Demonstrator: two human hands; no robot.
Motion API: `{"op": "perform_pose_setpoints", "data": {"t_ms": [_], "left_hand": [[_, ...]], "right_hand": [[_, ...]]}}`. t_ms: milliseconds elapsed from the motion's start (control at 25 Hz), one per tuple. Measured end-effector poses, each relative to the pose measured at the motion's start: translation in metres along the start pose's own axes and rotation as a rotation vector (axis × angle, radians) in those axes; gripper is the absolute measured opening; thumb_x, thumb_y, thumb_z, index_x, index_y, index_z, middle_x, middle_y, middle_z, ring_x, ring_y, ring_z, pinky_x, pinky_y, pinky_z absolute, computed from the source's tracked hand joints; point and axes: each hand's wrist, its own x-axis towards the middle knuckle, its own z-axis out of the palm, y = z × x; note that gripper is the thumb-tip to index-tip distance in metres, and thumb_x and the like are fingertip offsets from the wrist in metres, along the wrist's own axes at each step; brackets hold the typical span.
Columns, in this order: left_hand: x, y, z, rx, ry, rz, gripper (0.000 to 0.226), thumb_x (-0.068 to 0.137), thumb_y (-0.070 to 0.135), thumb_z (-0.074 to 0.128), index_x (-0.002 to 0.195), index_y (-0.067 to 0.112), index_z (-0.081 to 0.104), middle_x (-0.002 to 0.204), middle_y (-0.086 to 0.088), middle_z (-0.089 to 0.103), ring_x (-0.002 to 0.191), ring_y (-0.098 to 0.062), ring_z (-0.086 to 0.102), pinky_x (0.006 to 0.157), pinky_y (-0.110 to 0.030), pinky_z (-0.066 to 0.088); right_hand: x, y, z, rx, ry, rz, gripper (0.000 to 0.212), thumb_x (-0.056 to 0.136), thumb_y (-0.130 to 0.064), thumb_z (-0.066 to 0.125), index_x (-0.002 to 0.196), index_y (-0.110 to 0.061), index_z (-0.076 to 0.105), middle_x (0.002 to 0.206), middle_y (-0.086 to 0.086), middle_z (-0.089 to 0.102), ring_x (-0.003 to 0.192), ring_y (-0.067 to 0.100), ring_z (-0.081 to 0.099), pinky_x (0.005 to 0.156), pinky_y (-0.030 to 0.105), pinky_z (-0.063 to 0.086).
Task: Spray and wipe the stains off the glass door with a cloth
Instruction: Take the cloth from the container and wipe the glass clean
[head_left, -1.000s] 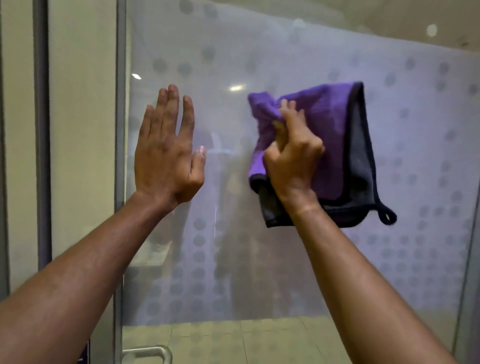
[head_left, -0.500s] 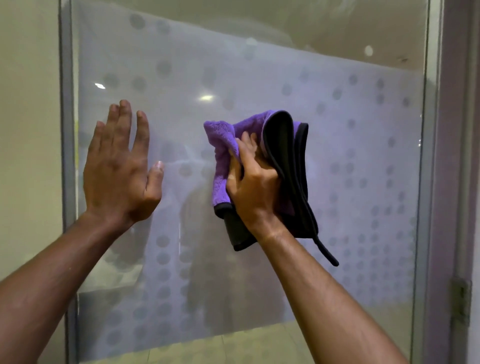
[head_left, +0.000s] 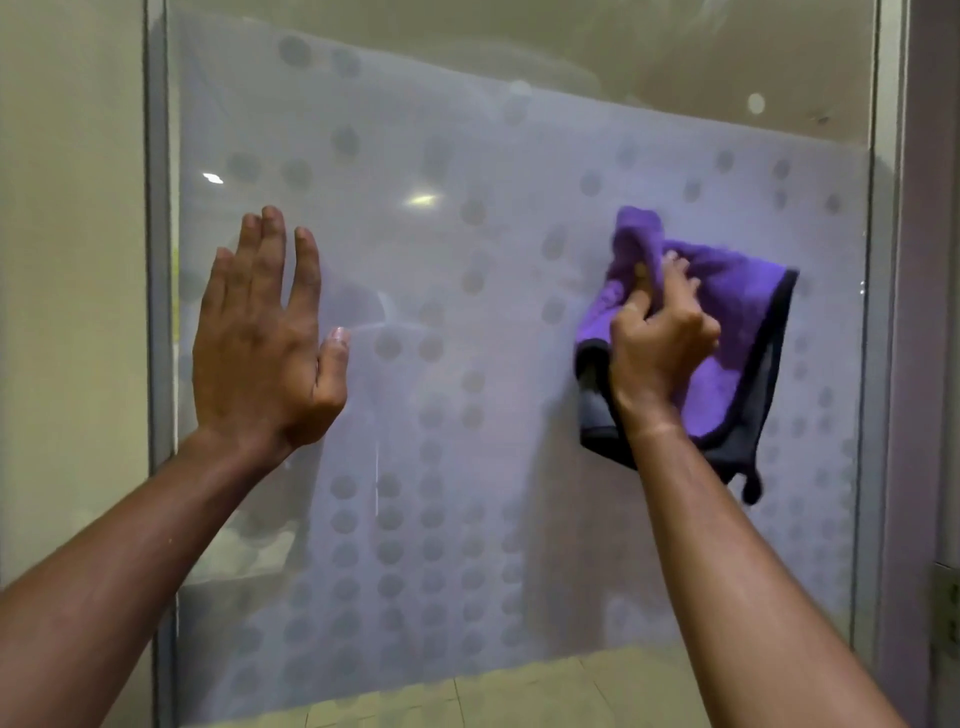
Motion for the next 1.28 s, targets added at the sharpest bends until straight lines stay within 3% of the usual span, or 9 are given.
{"op": "perform_pose_setpoints", "data": {"t_ms": [240,400,600,720,840,1000,1120,1200,1280], "left_hand": [[0.0,-0.002,0.001,0.009,-0.003,-0.002,0.078,0.087,0.039,0.034,0.154,0.002,0.016,0.162,-0.024,0.008,0.152,-0.034,0.005,0.122,-0.039,-0.002],[0.0,-0.003,0.002,-0.006,-0.015,0.004,0.078,0.088,0.04,0.033,0.155,0.004,0.015,0.163,-0.022,0.005,0.152,-0.032,0.003,0.122,-0.04,0.0],[0.0,-0.002,0.001,0.002,-0.002,0.001,0.078,0.088,0.038,0.036,0.154,0.003,0.016,0.162,-0.023,0.007,0.152,-0.033,0.005,0.122,-0.041,0.0],[0.0,0.0,0.003,0.007,0.002,0.001,0.078,0.088,0.037,0.037,0.154,0.003,0.016,0.162,-0.023,0.008,0.152,-0.033,0.005,0.122,-0.042,0.001],[-0.001,-0.002,0.003,0.011,-0.003,0.0,0.077,0.088,0.038,0.036,0.155,0.004,0.015,0.163,-0.022,0.006,0.152,-0.032,0.003,0.123,-0.041,0.001],[0.0,-0.002,0.003,0.006,-0.002,-0.005,0.078,0.089,0.039,0.035,0.155,0.005,0.014,0.163,-0.022,0.006,0.152,-0.032,0.003,0.122,-0.038,-0.002],[-0.001,-0.003,0.001,0.003,-0.003,-0.002,0.077,0.088,0.038,0.037,0.154,0.003,0.017,0.162,-0.023,0.008,0.152,-0.033,0.005,0.121,-0.037,-0.003],[-0.001,-0.001,0.001,0.004,0.001,-0.004,0.078,0.087,0.037,0.037,0.154,0.002,0.018,0.162,-0.024,0.009,0.151,-0.034,0.006,0.122,-0.038,-0.001],[0.0,0.0,0.001,0.019,-0.007,0.0,0.078,0.087,0.037,0.036,0.154,0.002,0.017,0.162,-0.024,0.008,0.151,-0.034,0.005,0.122,-0.041,0.0]], "right_hand": [[-0.064,-0.049,0.005,0.272,-0.199,-0.425,0.031,0.081,0.012,0.058,0.108,0.005,0.07,0.117,0.022,0.067,0.112,0.032,0.064,0.103,0.042,0.046],[-0.075,0.014,-0.033,0.229,-0.174,-0.355,0.029,0.088,0.003,0.055,0.114,0.007,0.067,0.119,0.02,0.065,0.113,0.024,0.06,0.101,0.029,0.043],[-0.01,0.038,-0.016,0.001,0.008,-0.061,0.038,0.081,-0.011,0.052,0.109,0.005,0.071,0.106,0.024,0.071,0.089,0.044,0.07,0.069,0.045,0.057],[0.009,-0.01,0.009,0.088,-0.011,-0.084,0.036,0.077,-0.002,0.06,0.11,0.004,0.07,0.11,0.024,0.07,0.1,0.046,0.066,0.076,0.046,0.056],[-0.018,-0.05,0.02,0.185,-0.098,-0.354,0.03,0.079,0.008,0.06,0.107,0.004,0.071,0.113,0.023,0.069,0.106,0.041,0.065,0.091,0.041,0.05],[-0.056,-0.016,-0.006,0.321,-0.359,-0.415,0.03,0.09,0.004,0.048,0.115,0.008,0.066,0.123,0.024,0.064,0.118,0.031,0.059,0.106,0.04,0.042],[-0.052,0.025,-0.027,0.142,-0.133,-0.316,0.034,0.088,-0.003,0.049,0.114,0.007,0.067,0.118,0.021,0.066,0.106,0.027,0.064,0.092,0.025,0.045],[-0.031,0.037,-0.02,0.014,0.004,-0.24,0.034,0.084,-0.006,0.052,0.11,0.007,0.069,0.108,0.026,0.069,0.094,0.041,0.069,0.08,0.035,0.052],[-0.008,0.019,-0.003,0.025,-0.002,-0.158,0.035,0.081,-0.002,0.056,0.111,0.006,0.069,0.108,0.028,0.069,0.094,0.047,0.067,0.078,0.044,0.056]]}}
